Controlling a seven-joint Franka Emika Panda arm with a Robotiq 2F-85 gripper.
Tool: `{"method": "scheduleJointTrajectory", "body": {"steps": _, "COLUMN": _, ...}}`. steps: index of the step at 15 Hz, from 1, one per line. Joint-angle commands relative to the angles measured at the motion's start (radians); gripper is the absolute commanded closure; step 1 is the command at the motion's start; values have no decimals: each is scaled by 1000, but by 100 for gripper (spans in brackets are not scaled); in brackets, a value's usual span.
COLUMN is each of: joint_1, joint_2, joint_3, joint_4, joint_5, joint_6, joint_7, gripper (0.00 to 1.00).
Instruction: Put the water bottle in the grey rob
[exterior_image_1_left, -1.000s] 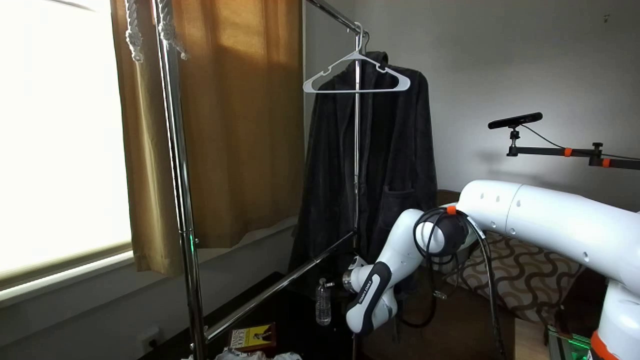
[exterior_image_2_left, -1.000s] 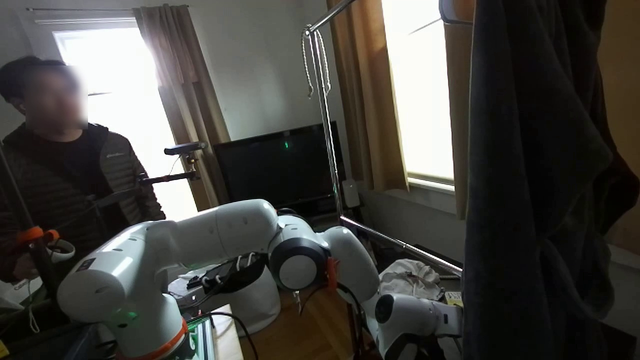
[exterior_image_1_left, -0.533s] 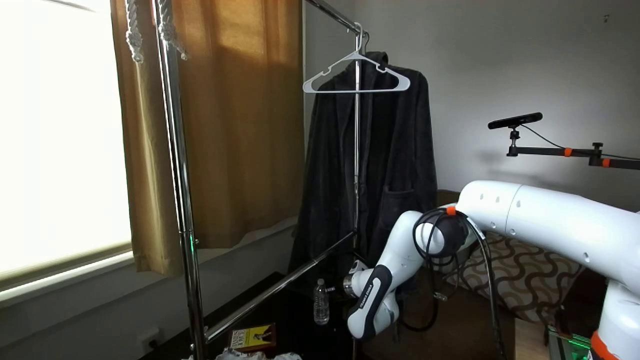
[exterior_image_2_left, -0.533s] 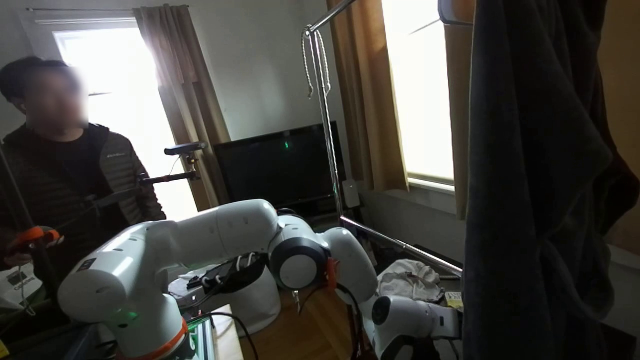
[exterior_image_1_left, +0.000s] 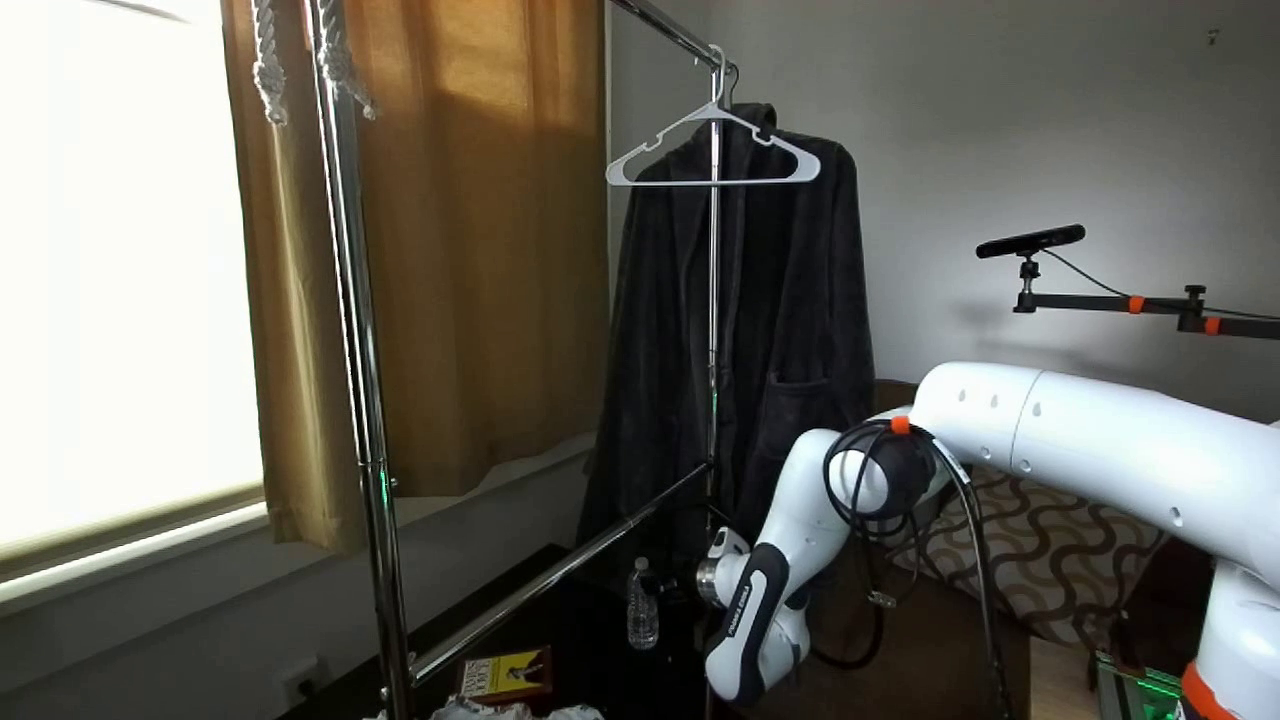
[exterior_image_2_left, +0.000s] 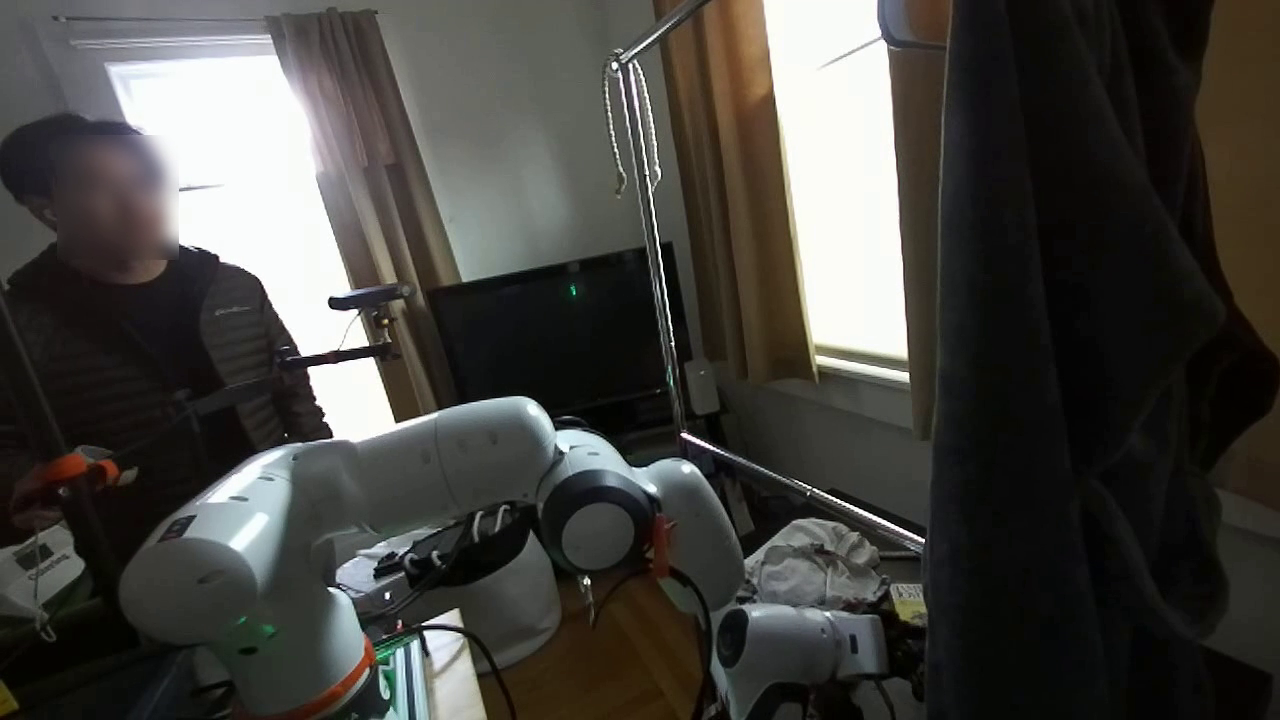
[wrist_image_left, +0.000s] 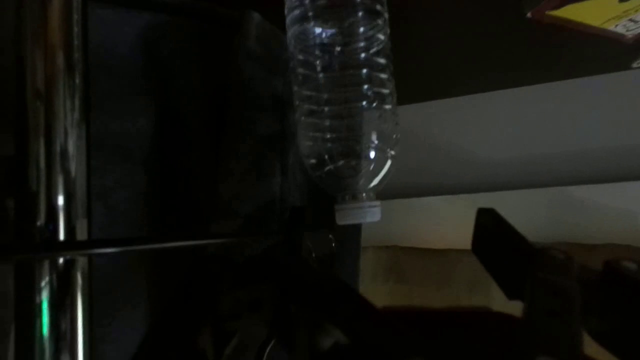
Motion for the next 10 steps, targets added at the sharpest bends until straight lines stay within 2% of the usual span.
{"method": "scheduleJointTrajectory", "body": {"steps": 1, "joint_1": 5, "joint_2": -2, "joint_3": -12, "joint_4": 4, "joint_5": 16, "joint_6": 2, "joint_7": -4, "gripper": 8}}
{"method": "scheduleJointTrajectory", "body": {"steps": 2, "joint_1": 5, "joint_2": 0, "joint_3": -18, "joint_4": 11, "joint_5": 31, "joint_6": 2, "joint_7": -13, "gripper": 1}}
{"method": "scheduleJointTrajectory", "body": {"steps": 3, "joint_1": 6, "joint_2": 0, "joint_3": -21, "joint_4": 15, "joint_5": 37, "joint_6": 2, "joint_7": -18, "gripper": 0}}
{"method": "scheduleJointTrajectory", "body": {"steps": 10, "joint_1": 30, "joint_2": 16, "joint_3": -40, "joint_4": 129, "joint_5": 53, "joint_6": -90, "joint_7": -70, "gripper": 0}}
